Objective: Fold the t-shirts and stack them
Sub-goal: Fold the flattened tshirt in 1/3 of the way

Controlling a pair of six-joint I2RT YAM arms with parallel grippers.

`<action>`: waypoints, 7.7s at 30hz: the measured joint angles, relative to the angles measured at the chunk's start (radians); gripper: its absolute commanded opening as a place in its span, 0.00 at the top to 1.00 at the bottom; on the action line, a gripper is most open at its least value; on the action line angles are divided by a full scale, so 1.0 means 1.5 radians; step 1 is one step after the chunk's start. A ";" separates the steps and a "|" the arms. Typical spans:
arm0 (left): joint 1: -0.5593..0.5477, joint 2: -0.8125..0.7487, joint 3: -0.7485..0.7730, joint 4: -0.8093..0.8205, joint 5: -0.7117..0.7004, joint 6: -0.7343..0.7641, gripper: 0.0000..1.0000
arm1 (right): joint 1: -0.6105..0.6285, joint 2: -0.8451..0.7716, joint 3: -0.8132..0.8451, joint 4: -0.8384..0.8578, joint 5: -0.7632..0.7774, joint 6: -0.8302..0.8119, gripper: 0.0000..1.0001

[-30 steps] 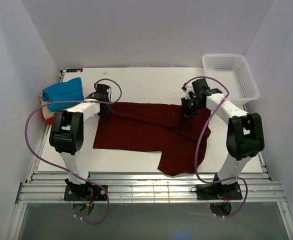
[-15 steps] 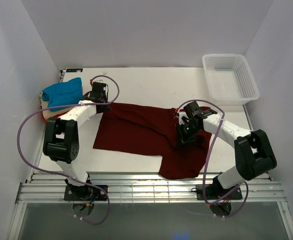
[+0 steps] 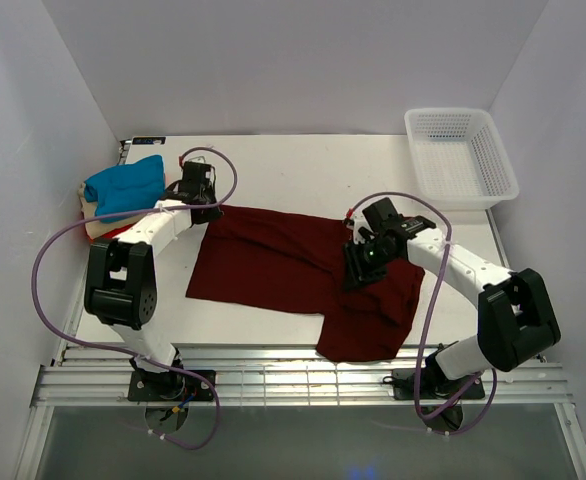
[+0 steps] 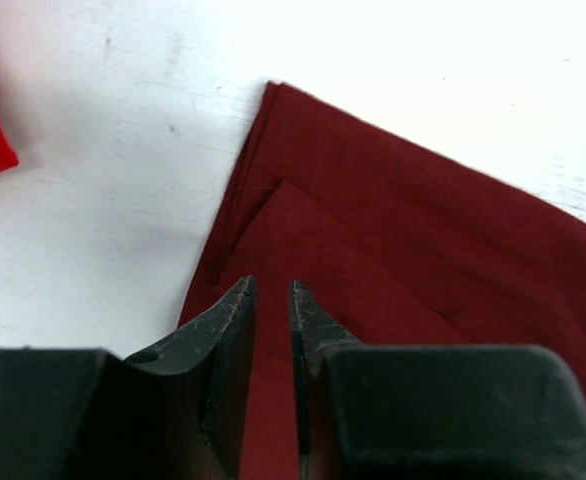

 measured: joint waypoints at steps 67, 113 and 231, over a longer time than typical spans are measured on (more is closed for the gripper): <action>-0.051 0.195 0.113 0.014 -0.025 -0.032 1.00 | -0.220 0.508 0.549 -0.083 0.342 0.029 0.92; -0.039 0.176 0.158 -0.071 -0.104 0.030 0.53 | -0.175 0.124 0.250 0.072 0.114 -0.051 0.66; -0.067 -0.003 0.006 -0.027 -0.079 -0.053 1.00 | -0.158 0.264 0.174 0.093 0.137 -0.019 0.79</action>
